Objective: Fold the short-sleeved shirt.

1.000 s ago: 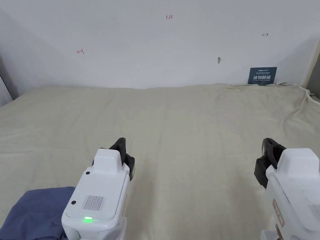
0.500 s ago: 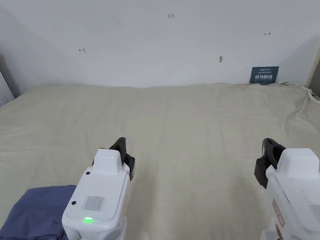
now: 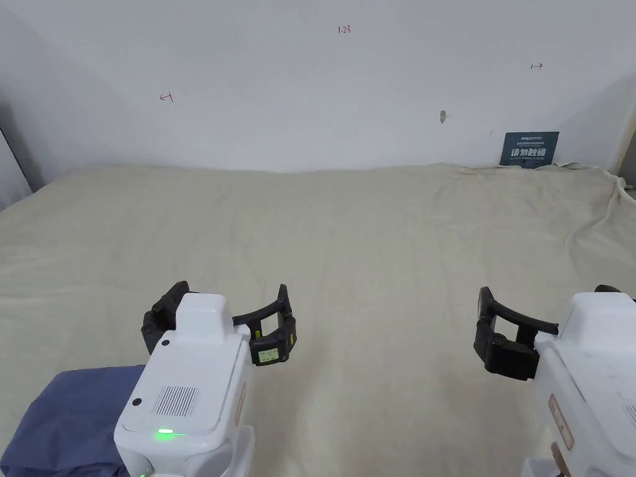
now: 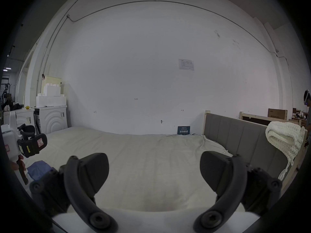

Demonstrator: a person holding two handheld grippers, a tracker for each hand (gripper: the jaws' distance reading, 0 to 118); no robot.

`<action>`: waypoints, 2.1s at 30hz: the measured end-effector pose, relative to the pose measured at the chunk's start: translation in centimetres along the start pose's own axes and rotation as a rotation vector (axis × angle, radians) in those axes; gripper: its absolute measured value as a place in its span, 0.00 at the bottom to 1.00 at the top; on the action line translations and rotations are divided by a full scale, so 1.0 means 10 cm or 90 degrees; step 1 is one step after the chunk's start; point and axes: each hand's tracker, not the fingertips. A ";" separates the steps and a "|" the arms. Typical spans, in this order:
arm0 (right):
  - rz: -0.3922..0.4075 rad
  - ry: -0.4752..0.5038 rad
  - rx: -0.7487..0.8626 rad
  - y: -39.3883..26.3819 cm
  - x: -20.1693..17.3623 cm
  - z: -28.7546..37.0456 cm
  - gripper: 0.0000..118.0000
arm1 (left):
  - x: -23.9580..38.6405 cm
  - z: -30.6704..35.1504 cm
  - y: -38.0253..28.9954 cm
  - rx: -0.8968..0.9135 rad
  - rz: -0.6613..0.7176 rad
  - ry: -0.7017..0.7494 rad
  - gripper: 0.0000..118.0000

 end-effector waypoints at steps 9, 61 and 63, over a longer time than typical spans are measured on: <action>-0.007 0.001 0.000 -0.01 0.00 0.01 0.98 | 0.00 0.01 -0.01 0.002 -0.006 -0.002 1.00; -0.002 0.001 0.008 0.02 0.02 0.04 0.98 | -0.02 0.03 0.00 0.009 -0.014 0.000 1.00; -0.002 -0.001 0.007 0.01 0.02 0.03 0.98 | -0.02 0.03 0.00 0.004 -0.011 -0.001 1.00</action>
